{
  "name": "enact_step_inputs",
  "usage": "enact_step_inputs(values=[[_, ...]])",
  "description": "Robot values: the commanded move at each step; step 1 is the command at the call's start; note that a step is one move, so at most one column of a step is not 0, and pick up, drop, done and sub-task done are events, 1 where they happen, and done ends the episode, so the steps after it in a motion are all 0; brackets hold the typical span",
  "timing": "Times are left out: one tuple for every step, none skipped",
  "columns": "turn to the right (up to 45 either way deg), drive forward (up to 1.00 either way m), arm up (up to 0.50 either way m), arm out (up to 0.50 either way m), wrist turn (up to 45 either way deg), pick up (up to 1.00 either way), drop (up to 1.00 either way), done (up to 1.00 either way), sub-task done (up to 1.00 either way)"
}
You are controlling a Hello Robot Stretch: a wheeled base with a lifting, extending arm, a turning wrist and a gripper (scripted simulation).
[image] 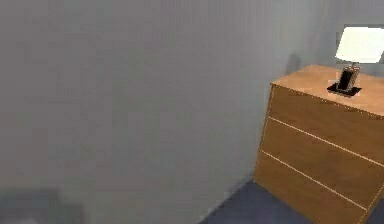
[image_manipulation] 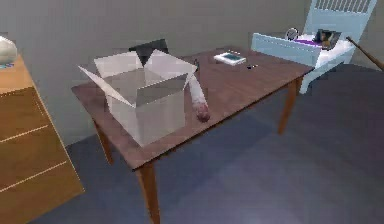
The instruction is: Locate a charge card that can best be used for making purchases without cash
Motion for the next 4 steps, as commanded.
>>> enact_step_inputs(values=[[21.0, 0.0, 0.0, 0.0, 0.0, 0.0, 0.0, 0.0, 0.0], [0.0, 0.4, 0.0, 0.0, 0.0, 0.0, 0.0, 0.0, 0.0], [33.0, 0.0, 0.0, 0.0, 0.0, 0.0, 0.0, 0.0, 0.0], [0.0, 1.0, 0.0, 0.0, 0.0, 0.0, 0.0, 0.0, 0.0]])
